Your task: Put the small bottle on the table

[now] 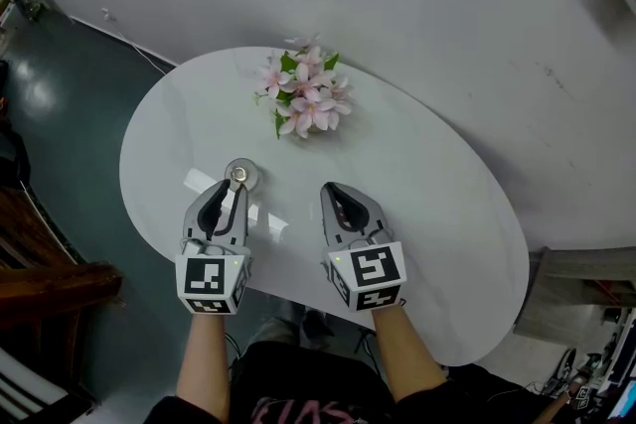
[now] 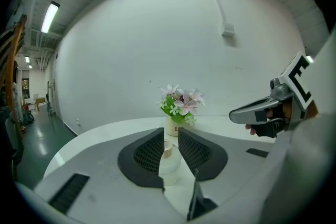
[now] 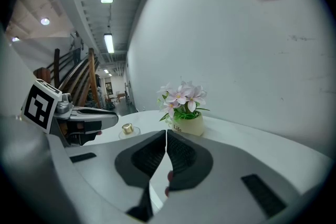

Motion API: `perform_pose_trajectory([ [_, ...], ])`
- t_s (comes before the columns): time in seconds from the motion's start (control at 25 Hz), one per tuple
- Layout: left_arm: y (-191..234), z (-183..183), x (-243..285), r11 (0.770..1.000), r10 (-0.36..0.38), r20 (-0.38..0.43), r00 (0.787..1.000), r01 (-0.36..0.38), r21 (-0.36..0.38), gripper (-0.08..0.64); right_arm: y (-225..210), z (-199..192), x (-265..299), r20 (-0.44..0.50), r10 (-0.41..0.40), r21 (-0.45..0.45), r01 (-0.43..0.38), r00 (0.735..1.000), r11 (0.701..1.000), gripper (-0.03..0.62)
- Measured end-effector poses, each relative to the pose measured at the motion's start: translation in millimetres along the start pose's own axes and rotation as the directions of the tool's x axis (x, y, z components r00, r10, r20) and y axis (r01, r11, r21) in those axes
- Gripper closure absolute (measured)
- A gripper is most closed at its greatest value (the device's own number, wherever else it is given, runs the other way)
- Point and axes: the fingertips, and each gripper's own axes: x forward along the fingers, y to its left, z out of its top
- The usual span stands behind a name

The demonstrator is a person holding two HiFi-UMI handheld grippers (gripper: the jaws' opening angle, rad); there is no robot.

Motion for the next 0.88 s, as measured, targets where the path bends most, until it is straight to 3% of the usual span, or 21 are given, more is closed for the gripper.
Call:
perform_pose_trajectory([
  [0.88, -26.9, 21.7, -51.2, 0.999, 0.023, 0.042, 0.999, -0.025, 0.026, 0.535, 15.4, 25.1, -59.9, 0.092, 0.007, -0.024, -0.004, 0.996, 1.0, 0.525],
])
